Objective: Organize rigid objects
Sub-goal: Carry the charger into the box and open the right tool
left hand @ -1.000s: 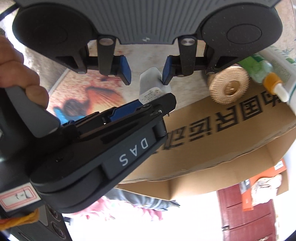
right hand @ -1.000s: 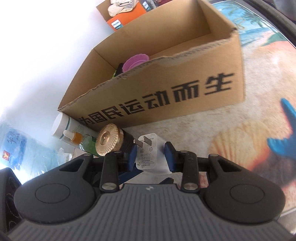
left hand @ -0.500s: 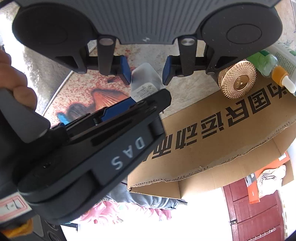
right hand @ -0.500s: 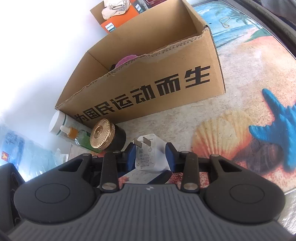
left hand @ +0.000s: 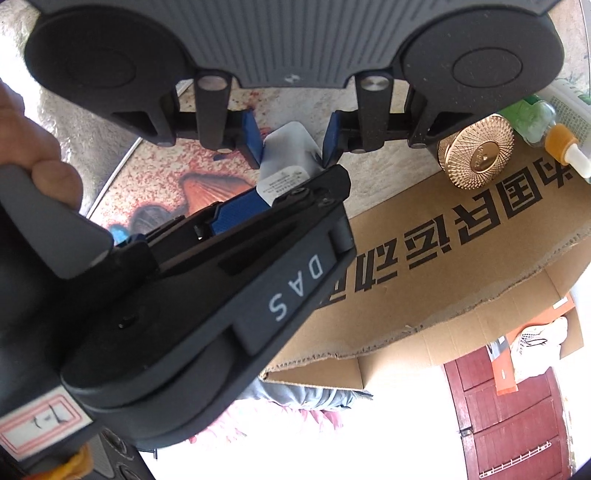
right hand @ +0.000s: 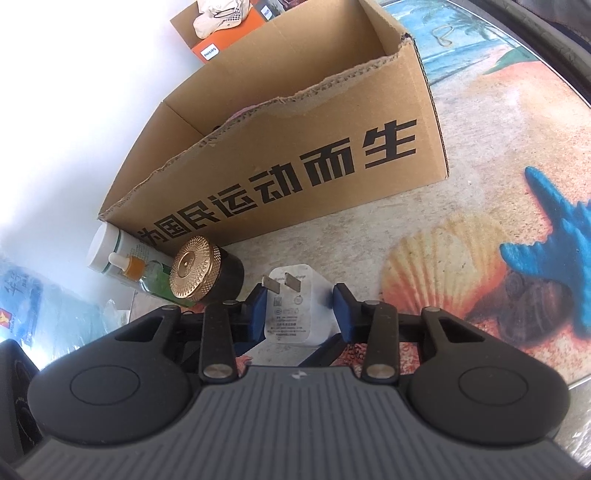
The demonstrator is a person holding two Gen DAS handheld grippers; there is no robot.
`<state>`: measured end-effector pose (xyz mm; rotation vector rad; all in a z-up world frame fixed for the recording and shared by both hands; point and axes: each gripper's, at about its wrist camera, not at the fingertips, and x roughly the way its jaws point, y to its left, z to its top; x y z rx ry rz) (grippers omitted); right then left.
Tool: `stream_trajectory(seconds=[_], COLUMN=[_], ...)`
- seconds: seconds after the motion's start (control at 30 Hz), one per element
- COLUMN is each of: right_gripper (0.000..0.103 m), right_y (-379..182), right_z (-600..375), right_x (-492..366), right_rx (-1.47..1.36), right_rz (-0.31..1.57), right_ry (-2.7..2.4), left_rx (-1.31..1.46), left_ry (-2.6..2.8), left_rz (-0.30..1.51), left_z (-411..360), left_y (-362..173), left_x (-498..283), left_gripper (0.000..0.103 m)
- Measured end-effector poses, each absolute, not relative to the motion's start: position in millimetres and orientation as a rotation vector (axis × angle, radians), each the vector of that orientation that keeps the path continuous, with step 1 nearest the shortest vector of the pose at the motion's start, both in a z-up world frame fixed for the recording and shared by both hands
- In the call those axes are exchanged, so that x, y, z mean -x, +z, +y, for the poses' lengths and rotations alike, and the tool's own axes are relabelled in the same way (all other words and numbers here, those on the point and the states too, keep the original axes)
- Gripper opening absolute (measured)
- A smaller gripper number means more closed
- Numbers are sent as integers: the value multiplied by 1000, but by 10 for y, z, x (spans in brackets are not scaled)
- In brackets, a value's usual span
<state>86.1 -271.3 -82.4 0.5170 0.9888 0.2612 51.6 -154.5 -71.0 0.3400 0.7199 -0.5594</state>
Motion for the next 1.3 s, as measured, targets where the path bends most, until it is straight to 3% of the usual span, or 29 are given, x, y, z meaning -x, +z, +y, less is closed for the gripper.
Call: stream_trajectory(seconds=[0.33,0.57,0.93,1.3], right_gripper=[36,36,35,31], right_y=[63,602,-174,-664], right_z=[-2412,-2225,-2118,-1980], right_x=[-775,-1378,-2808,-3172], right_rx=[-383,-323,-395,-336], right_rz=[802,739,1155,1308], right_ry=[346,466,482,462], left_rx=[-310,-247,23,76], left_ry=[-467,-375,-351,-314], left_rz=[557,540,996,1144], left_z=[-1324,-1086,-904,-795], left_y=[-20,516,-14,-179], left_x=[-367,-873,-2265,-2576], left_gripper=[36,37,37,35])
